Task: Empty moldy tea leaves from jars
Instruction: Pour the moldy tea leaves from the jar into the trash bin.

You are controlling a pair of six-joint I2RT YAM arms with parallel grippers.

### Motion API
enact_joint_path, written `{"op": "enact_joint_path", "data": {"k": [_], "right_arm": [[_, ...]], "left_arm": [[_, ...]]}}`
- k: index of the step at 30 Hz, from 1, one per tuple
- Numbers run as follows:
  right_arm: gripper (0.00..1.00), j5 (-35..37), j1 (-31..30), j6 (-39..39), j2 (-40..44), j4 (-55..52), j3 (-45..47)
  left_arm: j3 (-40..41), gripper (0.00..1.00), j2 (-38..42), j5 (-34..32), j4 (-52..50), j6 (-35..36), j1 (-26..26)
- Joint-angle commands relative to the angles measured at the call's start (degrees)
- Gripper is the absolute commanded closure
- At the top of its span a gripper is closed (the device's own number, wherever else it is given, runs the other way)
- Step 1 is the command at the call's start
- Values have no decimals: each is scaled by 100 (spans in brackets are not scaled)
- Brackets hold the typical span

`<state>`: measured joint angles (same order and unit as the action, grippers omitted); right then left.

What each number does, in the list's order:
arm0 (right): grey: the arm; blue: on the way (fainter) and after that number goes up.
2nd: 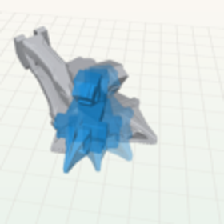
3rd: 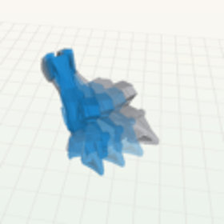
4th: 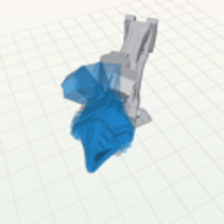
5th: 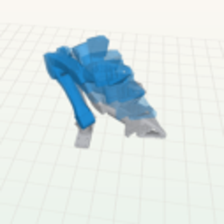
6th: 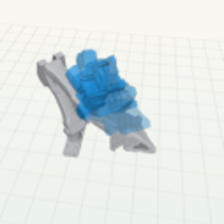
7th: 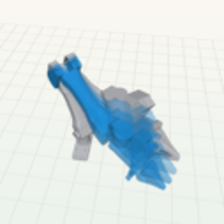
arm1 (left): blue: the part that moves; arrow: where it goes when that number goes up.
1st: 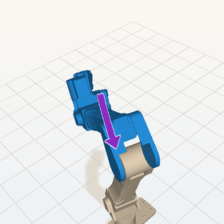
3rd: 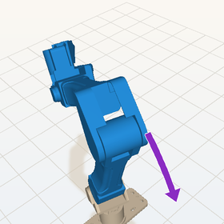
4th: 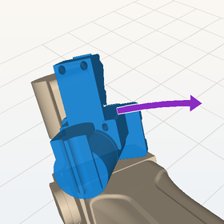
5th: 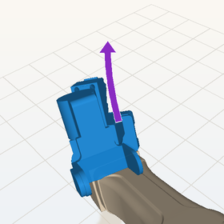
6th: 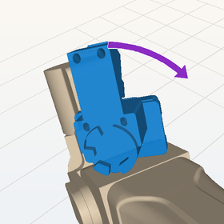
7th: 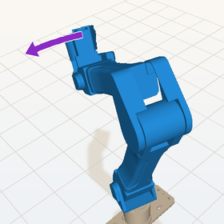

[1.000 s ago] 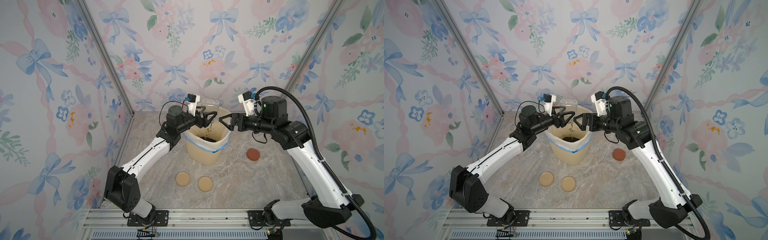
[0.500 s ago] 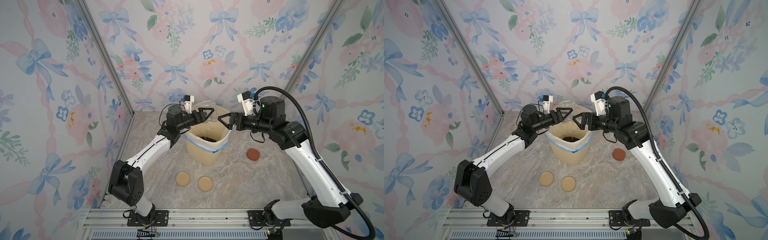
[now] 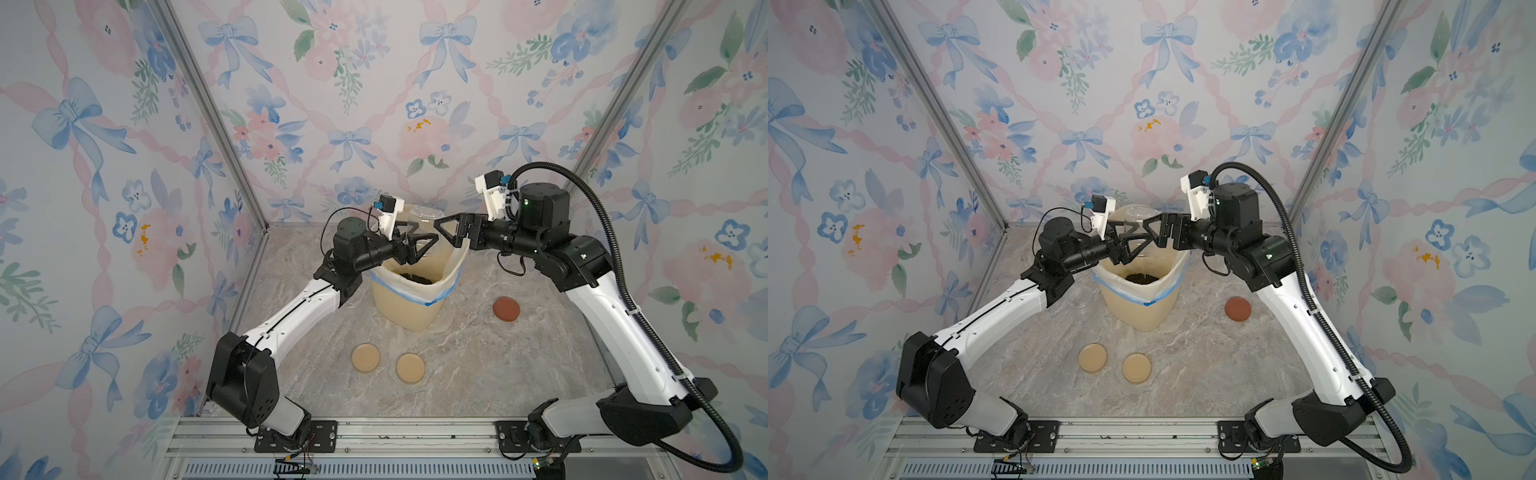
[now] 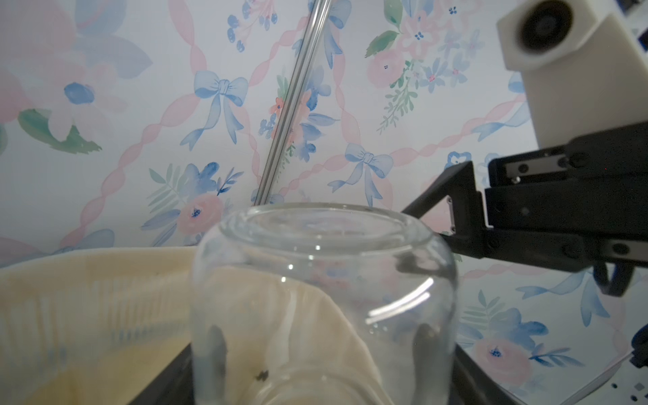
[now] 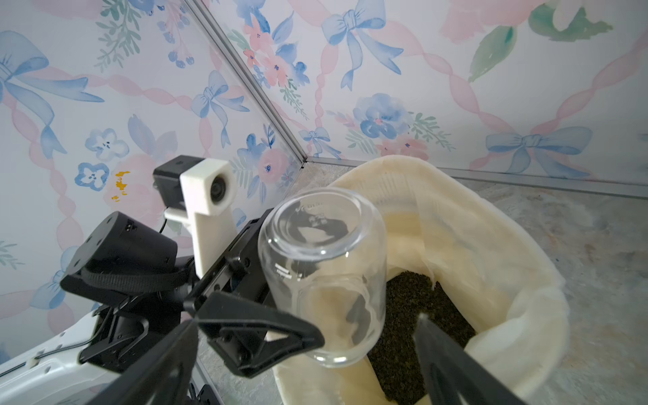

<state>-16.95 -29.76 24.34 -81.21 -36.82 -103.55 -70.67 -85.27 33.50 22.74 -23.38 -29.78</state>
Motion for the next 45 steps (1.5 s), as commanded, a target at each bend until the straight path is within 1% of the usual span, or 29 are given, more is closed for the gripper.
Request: {"op": "enact_joint_path", "data": {"k": [1,7,16,19,21,22,27,30,31,32,33,35,36,39,42,44,45], "right_arm": [[2,300,-88,-188,-121,333,-89],[2,614,-329,-453,-294,442,-96],[2,675,-581,-552,-565,671,-42],[0,658,-661,-588,-712,638,-156],[1,708,-747,-649,-799,580,-242],[3,735,-779,-680,-826,577,-260],[23,913,-904,-896,-787,717,-178],[28,1026,-935,-1028,-697,841,-49],[31,1045,-935,-1074,-665,888,-1],[32,1074,-935,-1087,-639,928,39],[33,1101,-935,-1089,-614,961,66],[34,1178,-935,-1136,-557,1084,138],[35,1228,-931,-1157,-531,1150,156],[35,1515,-933,-1352,-509,1234,129],[36,1904,-935,-1701,-574,1203,31],[36,2217,-993,-2086,-652,1177,-38],[36,2557,-1094,-2398,-703,1161,-75]], "left_arm": [[-7,58,319,-48,527,907,-96],[-86,58,334,-76,521,872,-124],[-70,58,348,-105,523,736,-150],[-53,58,367,-132,528,738,-151],[-65,57,363,-118,526,730,-144],[-77,57,349,-122,523,700,-142],[-123,57,309,-59,528,599,-118],[-107,56,309,-45,521,558,-98],[-100,54,302,-16,529,546,-92],[-83,47,314,-2,527,520,-76],[-55,37,327,-18,522,482,-57],[54,9,418,-114,527,433,4],[128,3,487,-178,528,386,62],[422,2,793,-431,523,86,499],[865,2,1300,-961,522,-216,966],[1145,2,1631,-1287,512,-411,1221],[1276,2,1775,-1393,510,-539,1348]]}}
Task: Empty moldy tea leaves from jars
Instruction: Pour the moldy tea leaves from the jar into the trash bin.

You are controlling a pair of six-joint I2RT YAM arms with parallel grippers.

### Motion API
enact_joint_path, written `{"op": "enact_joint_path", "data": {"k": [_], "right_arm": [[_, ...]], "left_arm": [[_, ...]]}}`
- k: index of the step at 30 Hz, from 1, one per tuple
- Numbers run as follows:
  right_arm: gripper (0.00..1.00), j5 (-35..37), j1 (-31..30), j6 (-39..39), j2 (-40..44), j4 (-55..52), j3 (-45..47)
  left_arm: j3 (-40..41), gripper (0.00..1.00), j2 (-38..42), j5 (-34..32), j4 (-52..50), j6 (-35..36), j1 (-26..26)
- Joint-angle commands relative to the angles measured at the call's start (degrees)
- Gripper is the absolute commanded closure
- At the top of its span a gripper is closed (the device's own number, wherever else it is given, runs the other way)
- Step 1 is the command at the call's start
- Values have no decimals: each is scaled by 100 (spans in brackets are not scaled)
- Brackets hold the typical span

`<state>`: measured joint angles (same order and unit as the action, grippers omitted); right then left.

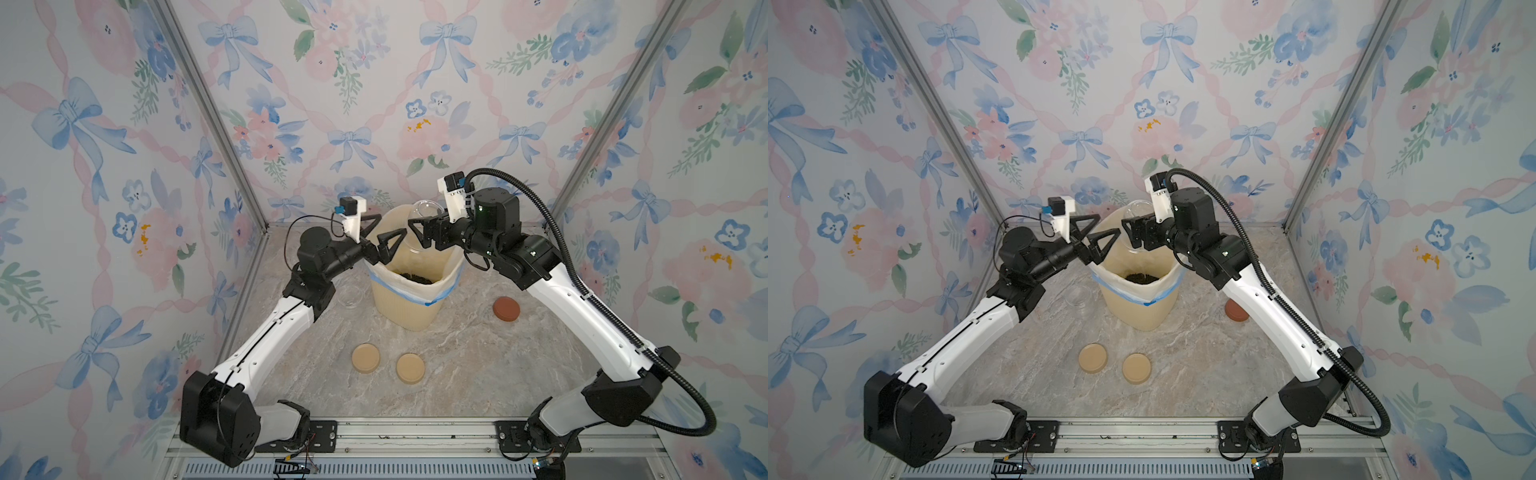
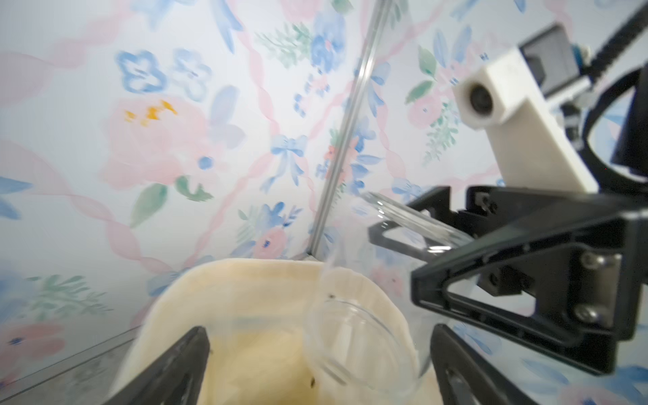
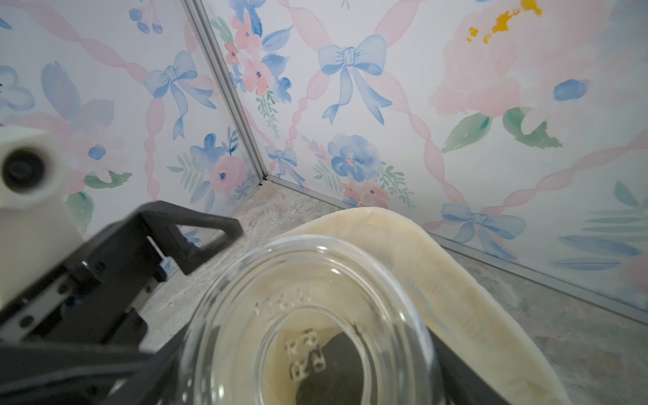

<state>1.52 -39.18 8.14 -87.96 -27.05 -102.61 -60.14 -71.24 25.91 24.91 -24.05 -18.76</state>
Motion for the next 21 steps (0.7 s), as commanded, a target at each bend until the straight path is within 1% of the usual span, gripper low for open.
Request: {"op": "enact_joint_path", "data": {"k": [1,5,7,9,10,11,12,13,14,15,16,19,21], "right_arm": [[35,1037,-270,-1152,-76,211,-189],[35,2279,-716,-2280,-151,760,57],[35,2852,-1057,-2875,-58,1396,479],[34,3182,-1377,-3487,153,2355,1093],[34,3281,-1475,-3659,197,2638,1273],[35,3479,-1561,-3789,188,2733,1310],[35,3784,-1722,-4190,134,2938,1342],[34,4002,-1890,-4717,94,3252,1419],[33,4158,-1998,-5057,58,3555,1494],[32,4265,-2036,-5215,47,3799,1557],[31,4265,-2001,-5077,72,3771,1532],[31,4032,-1803,-4439,117,3242,1326],[31,3674,-1656,-3886,149,2765,1145]], "left_arm": [[366,2,497,-724,287,-591,363],[803,2,858,-947,301,-859,647],[962,2,946,-939,292,-924,730],[1046,2,985,-939,300,-995,770],[1057,2,980,-924,296,-1019,782],[1057,2,965,-913,302,-1019,789],[1044,2,955,-904,296,-1030,791],[1024,2,925,-904,302,-1040,796],[1001,2,910,-891,303,-1040,796],[974,2,877,-882,297,-1049,795],[955,2,854,-877,305,-1058,795],[908,2,823,-842,319,-1077,797],[899,2,814,-825,324,-1075,795]]}}
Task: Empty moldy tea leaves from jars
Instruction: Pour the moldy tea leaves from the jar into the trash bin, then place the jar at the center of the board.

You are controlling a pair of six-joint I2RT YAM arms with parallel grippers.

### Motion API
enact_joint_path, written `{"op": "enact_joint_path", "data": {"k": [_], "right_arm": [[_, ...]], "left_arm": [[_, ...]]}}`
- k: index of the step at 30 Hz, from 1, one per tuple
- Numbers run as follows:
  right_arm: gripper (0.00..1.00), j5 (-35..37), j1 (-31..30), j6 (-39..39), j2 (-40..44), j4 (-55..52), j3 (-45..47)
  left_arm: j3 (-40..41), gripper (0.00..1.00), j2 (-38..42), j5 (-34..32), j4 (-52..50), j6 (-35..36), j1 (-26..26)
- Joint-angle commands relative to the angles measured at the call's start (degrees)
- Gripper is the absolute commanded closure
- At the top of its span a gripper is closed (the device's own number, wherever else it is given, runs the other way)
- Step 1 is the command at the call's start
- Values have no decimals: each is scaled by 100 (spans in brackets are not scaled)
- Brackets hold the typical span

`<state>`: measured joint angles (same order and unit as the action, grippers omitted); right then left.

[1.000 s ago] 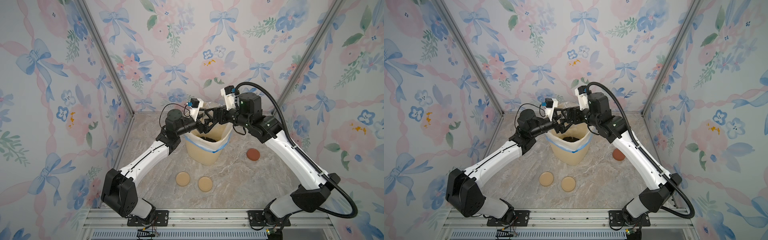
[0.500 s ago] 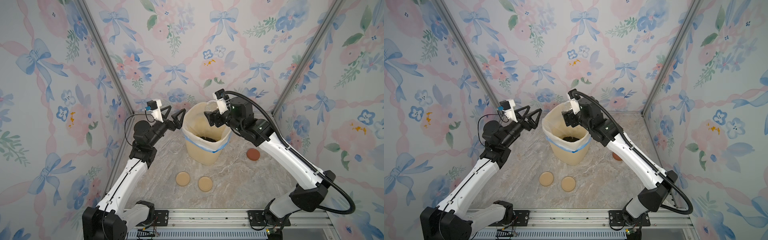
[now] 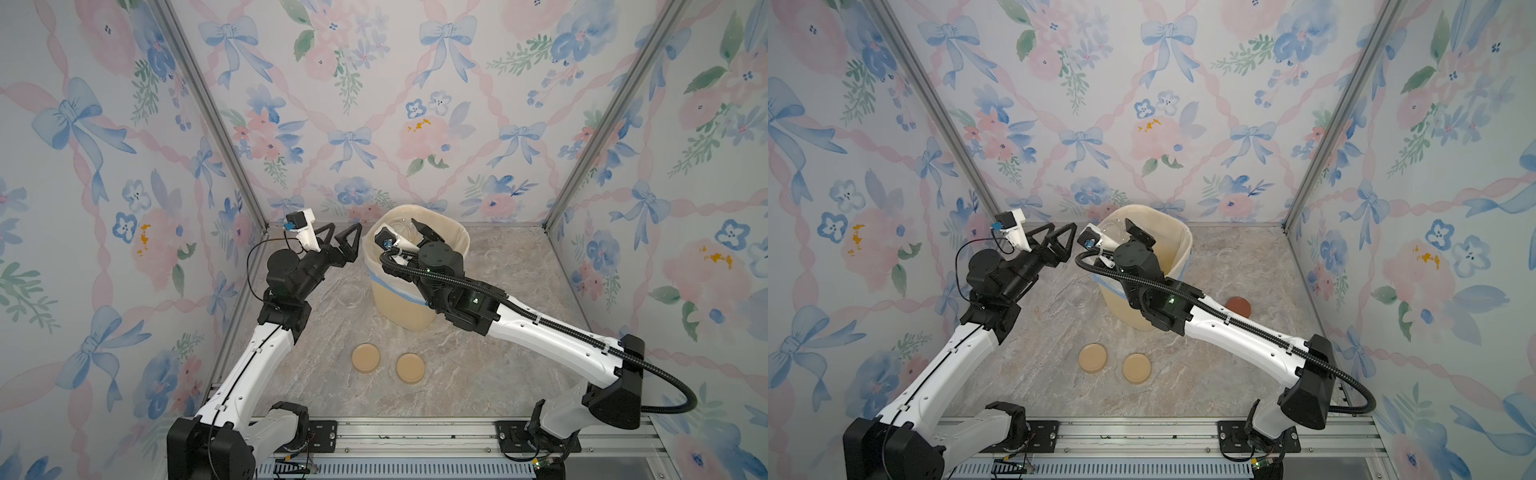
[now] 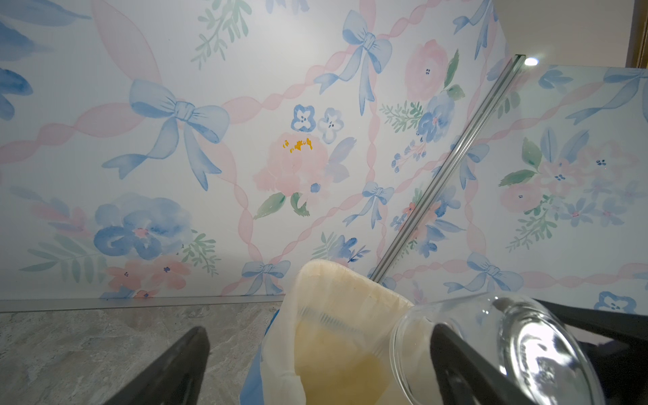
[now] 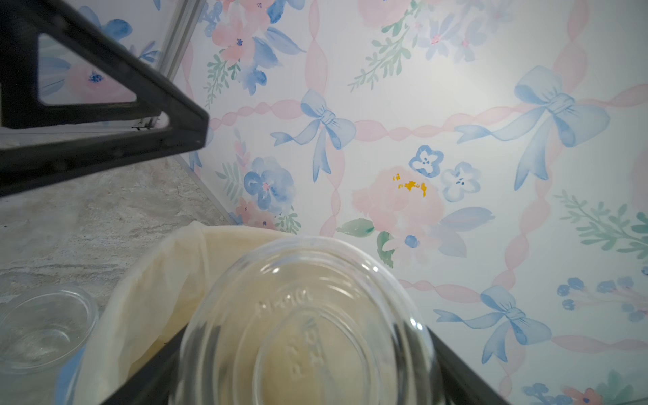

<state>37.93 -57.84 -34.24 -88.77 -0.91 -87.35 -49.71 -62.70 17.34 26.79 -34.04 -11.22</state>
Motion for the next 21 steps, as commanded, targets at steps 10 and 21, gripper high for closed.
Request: {"op": "enact_joint_path", "data": {"k": [10,21], "right_arm": [[31,-3703,1483,4573,300,-2014,-1386],[31,-4157,1909,6277,722,-1818,-1069]], "left_arm": [[-231,2,-191,382,289,108,-24],[-339,2,-495,769,939,1689,-1031]]}}
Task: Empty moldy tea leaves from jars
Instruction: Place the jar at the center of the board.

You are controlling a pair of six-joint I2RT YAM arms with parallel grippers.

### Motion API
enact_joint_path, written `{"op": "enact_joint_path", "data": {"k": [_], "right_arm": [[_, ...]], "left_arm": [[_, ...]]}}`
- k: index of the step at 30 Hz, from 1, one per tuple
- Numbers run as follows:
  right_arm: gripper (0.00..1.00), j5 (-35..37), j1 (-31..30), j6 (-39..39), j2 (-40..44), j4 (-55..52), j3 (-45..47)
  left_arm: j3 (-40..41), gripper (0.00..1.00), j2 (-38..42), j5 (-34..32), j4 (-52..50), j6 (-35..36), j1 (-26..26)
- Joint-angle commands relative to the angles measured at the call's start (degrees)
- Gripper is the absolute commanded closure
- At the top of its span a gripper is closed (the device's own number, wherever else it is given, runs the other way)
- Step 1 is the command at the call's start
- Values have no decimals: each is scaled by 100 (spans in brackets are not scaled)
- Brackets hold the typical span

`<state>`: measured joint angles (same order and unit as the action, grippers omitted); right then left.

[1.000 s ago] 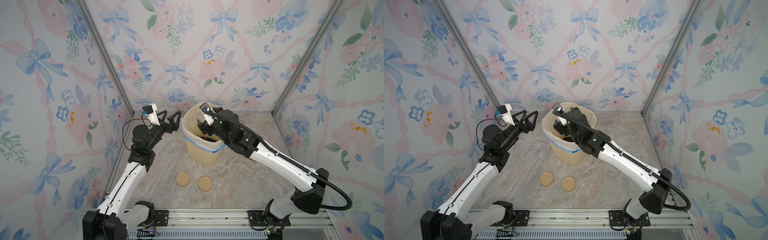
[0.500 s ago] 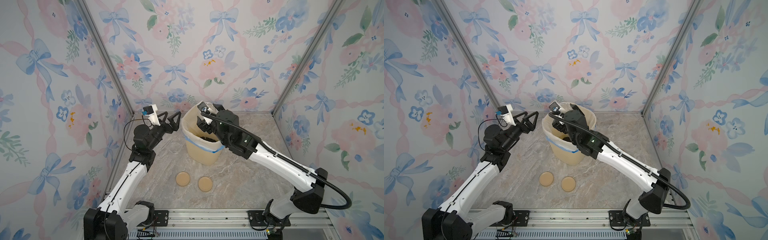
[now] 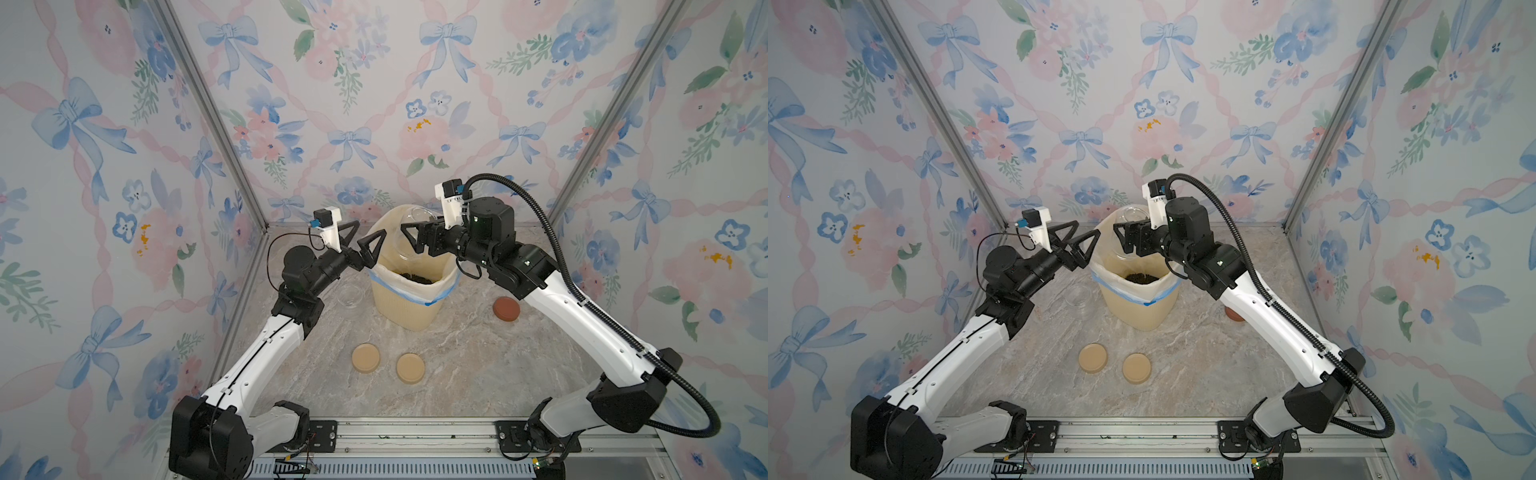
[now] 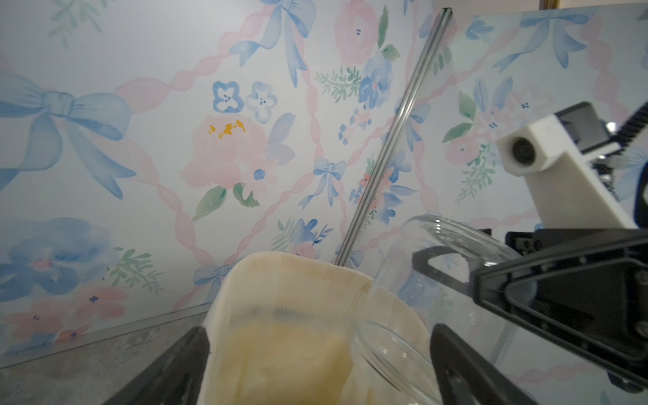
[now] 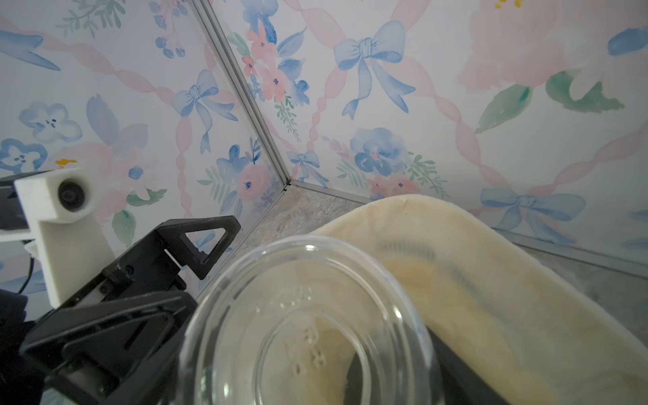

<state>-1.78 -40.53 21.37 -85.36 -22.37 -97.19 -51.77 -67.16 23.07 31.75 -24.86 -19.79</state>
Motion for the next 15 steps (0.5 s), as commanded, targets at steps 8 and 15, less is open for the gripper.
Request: {"op": "enact_joint_path", "data": {"k": [8,15], "right_arm": [[31,-520,827,1949,712,321,198],[32,-756,1208,3218,1154,1070,919]], "left_arm": [[-373,2,-491,1304,1009,1309,-234],[-643,2,-873,1351,1060,2213,-714]]}}
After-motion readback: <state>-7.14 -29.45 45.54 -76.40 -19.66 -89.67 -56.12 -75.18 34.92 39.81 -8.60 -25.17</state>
